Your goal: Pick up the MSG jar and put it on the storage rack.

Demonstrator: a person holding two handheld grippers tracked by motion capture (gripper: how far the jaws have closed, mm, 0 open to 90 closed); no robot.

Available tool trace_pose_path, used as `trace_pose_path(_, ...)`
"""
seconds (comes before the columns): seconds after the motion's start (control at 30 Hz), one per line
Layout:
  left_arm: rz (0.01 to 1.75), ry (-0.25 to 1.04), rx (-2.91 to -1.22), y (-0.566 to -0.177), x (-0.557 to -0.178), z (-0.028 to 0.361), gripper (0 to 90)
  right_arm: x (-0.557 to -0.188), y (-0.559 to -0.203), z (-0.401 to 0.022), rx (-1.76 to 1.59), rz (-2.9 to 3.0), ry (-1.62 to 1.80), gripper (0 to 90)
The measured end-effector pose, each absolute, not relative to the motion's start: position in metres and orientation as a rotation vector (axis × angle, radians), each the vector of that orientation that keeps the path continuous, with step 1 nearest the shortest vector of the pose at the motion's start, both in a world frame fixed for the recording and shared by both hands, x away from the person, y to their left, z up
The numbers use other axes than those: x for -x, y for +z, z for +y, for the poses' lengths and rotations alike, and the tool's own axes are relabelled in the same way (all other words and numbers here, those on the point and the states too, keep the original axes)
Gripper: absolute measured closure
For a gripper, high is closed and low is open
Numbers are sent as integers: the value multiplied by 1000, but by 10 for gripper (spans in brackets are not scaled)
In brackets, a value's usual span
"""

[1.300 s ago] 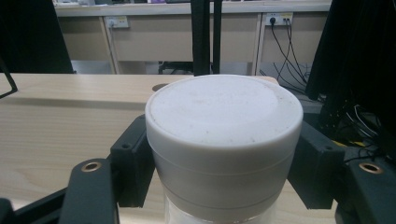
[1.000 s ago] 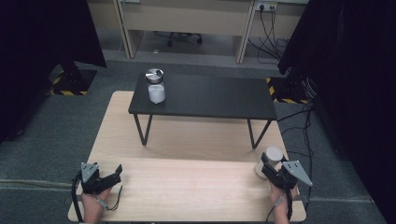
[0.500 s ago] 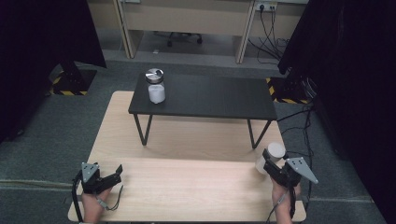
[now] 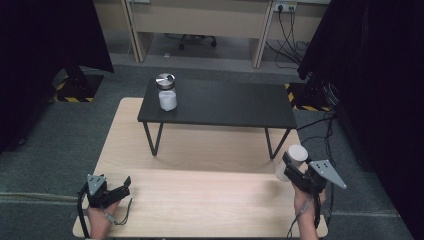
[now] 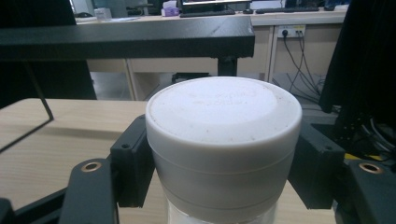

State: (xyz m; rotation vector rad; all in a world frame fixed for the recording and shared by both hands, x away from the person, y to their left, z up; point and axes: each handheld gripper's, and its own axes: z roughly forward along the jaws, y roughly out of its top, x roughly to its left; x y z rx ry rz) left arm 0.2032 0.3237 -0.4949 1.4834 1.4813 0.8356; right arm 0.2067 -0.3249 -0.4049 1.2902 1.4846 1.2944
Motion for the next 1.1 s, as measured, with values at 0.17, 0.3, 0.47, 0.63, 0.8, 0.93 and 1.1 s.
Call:
trace_pose_path(0.17,1490,848,-1487,-494,-203,321,3,-210,-396,-322,-1289,1481,1314,337)
trace_pose_path(0.3,1488,847,-1482,-495,-202,321,3,-212,-388,-319,-1271,1484,1319,337)
trace_pose_path(0.47,1487,848,-1479,-495,-202,321,3,-216,-375,-316,-1238,1510,1306,337)
trace_pose_path(0.63,1484,847,-1480,-495,-202,322,3,-219,-366,-311,-1213,1521,1293,337)
trace_pose_path(0.8,1482,848,-1478,-496,-202,322,3,-221,-357,-309,-1207,1518,1308,337)
trace_pose_path(0.93,1482,848,-1478,-496,-202,322,4,-223,-347,-309,-1194,1521,1309,337)
trace_pose_path(1.1,1480,844,-1479,-496,-202,322,7,-226,-333,-308,-1163,1536,1295,338)
